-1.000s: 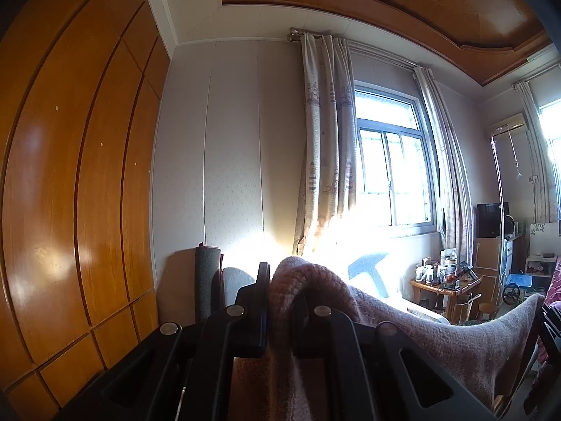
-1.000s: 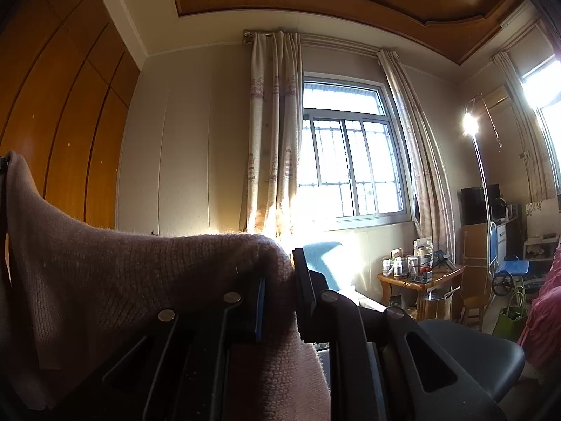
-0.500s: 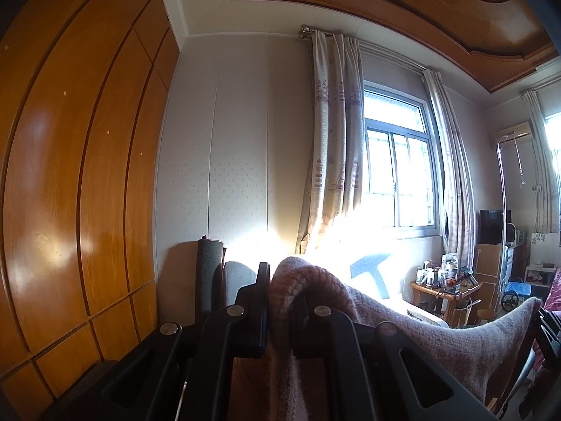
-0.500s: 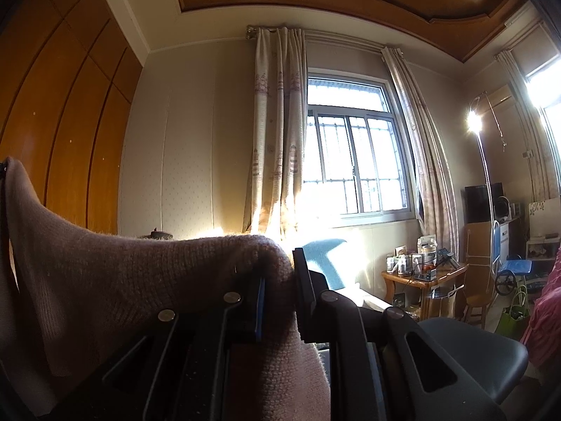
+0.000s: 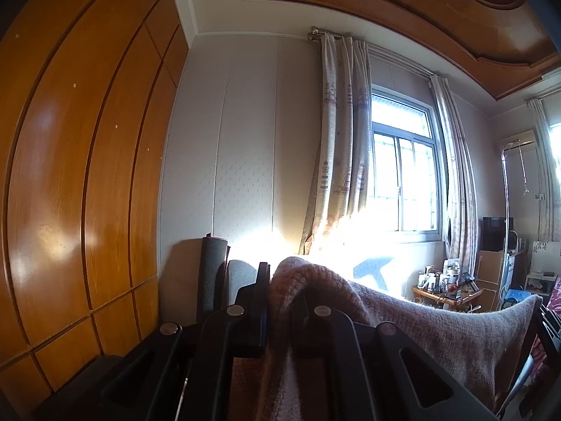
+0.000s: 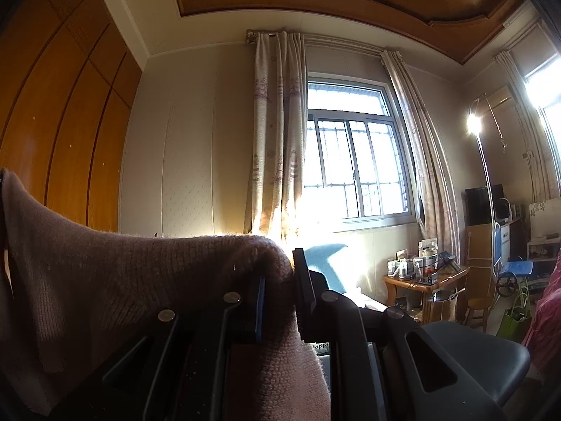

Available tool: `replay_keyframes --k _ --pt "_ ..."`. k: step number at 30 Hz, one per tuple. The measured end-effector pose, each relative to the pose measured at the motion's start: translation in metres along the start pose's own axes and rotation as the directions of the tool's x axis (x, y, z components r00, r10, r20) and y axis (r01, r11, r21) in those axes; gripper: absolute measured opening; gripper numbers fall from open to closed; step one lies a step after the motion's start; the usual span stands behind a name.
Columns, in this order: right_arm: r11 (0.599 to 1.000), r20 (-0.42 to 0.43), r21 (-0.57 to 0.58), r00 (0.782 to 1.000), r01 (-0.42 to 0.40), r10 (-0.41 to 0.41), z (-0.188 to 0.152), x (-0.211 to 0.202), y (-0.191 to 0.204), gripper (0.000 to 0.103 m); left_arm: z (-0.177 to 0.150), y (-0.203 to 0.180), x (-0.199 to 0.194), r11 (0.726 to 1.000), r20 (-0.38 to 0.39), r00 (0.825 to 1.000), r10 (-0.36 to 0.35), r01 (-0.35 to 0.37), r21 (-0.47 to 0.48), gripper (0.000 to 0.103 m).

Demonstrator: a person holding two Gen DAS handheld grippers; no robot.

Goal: Fold clothes
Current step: 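Hold the sweater raised with both grippers, spreading it open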

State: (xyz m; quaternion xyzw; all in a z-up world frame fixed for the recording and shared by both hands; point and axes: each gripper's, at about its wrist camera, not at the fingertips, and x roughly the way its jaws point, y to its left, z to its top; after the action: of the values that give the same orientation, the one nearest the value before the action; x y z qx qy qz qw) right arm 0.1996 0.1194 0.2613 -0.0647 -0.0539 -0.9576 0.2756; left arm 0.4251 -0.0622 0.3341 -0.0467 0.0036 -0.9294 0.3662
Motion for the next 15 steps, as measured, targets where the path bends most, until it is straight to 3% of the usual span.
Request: replay_keyframes --k 7,15 --pt "1.000 0.094 0.014 0.996 0.008 -0.009 0.024 -0.018 -0.006 0.015 0.013 -0.007 -0.014 1.000 0.039 0.999 -0.003 0.002 0.015 0.009" --pt "0.998 0.226 0.013 0.972 0.057 -0.059 0.052 -0.041 -0.017 0.015 0.018 -0.017 -0.040 0.998 0.078 0.997 -0.017 0.013 0.056 0.009"
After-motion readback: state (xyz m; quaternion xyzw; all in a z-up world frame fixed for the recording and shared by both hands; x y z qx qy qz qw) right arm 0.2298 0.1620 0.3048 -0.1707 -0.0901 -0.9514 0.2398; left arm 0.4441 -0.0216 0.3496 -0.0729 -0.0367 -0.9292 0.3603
